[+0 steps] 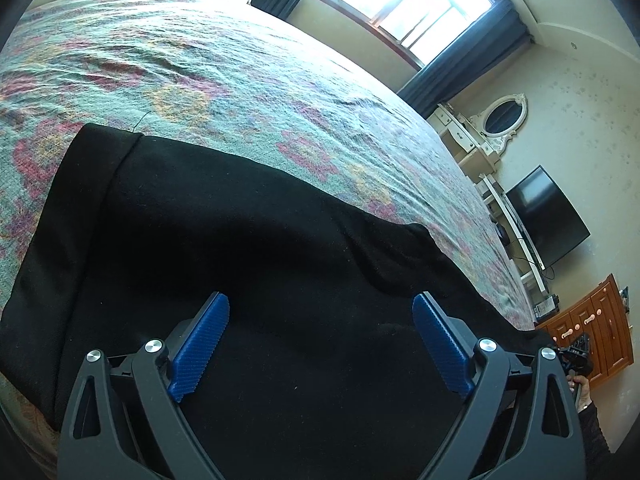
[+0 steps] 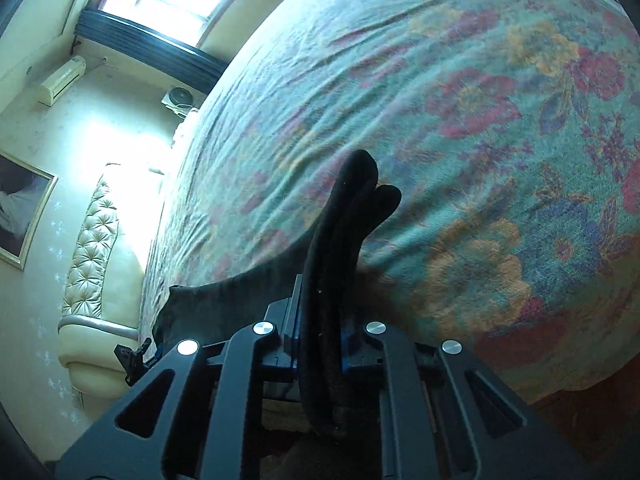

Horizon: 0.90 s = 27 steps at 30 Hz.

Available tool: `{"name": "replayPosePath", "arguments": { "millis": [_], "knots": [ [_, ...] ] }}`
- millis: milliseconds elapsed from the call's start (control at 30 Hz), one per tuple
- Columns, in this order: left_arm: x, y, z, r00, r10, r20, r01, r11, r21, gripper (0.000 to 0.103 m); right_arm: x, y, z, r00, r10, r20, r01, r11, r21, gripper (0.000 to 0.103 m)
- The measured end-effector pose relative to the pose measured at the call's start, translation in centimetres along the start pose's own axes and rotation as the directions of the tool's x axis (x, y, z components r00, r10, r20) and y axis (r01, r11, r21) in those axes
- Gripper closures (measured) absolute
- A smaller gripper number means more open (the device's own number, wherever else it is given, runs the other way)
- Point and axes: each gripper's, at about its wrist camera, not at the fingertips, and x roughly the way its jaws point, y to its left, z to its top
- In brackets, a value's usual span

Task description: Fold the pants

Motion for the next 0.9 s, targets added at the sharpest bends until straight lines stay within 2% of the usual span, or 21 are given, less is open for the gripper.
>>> {"name": "replayPosePath", "arguments": {
  "millis": [100, 233, 267, 400, 567, 700, 900],
  "knots": [
    [0.0, 0.1, 0.0, 1.000, -0.003, -0.002, 0.003, 1.000, -0.001, 0.011, -1.0, 4.8, 0.0, 0.999, 0.043, 0.023, -0.041, 0.996, -0.082, 0.090],
    [0.0, 0.1, 0.1, 1.000, -0.002, -0.005, 0.002, 1.000, -0.003, 0.011, -0.6, 12.2, -0.1, 0.997, 0.083, 0.007, -0.080, 0.977, -0.199, 0.090],
    [0.0, 0.0, 0.2, 1.000, -0.001, -0.006, 0.001, 1.000, -0.005, 0.011, 0.5, 14.9, -0.2, 0.996, 0.086, 0.000, -0.084, 0.970, -0.230, 0.090],
    [0.0, 0.0, 0.3, 1.000, 0.002, -0.014, -0.002, 1.000, -0.010, 0.011, 2.5, 21.6, -1.2, 0.993, 0.117, -0.031, -0.121, 0.941, -0.317, 0.090],
    [-0.2, 0.0, 0.3, 1.000, -0.008, -0.021, 0.008, 1.000, 0.000, 0.011, 6.9, 28.6, -3.5, 0.995, 0.084, -0.061, -0.102, 0.903, -0.417, 0.090],
    [-0.5, 0.3, 0.2, 0.999, -0.031, -0.013, 0.031, 0.999, -0.009, 0.011, 12.2, 31.6, -6.2, 0.994, 0.016, -0.110, -0.067, 0.876, -0.478, 0.090],
    [-1.0, 0.9, 0.2, 0.998, -0.068, -0.003, 0.067, 0.997, -0.042, 0.011, 20.7, 32.8, -10.5, 0.977, -0.089, -0.196, -0.029, 0.847, -0.530, 0.090]
  ]
}}
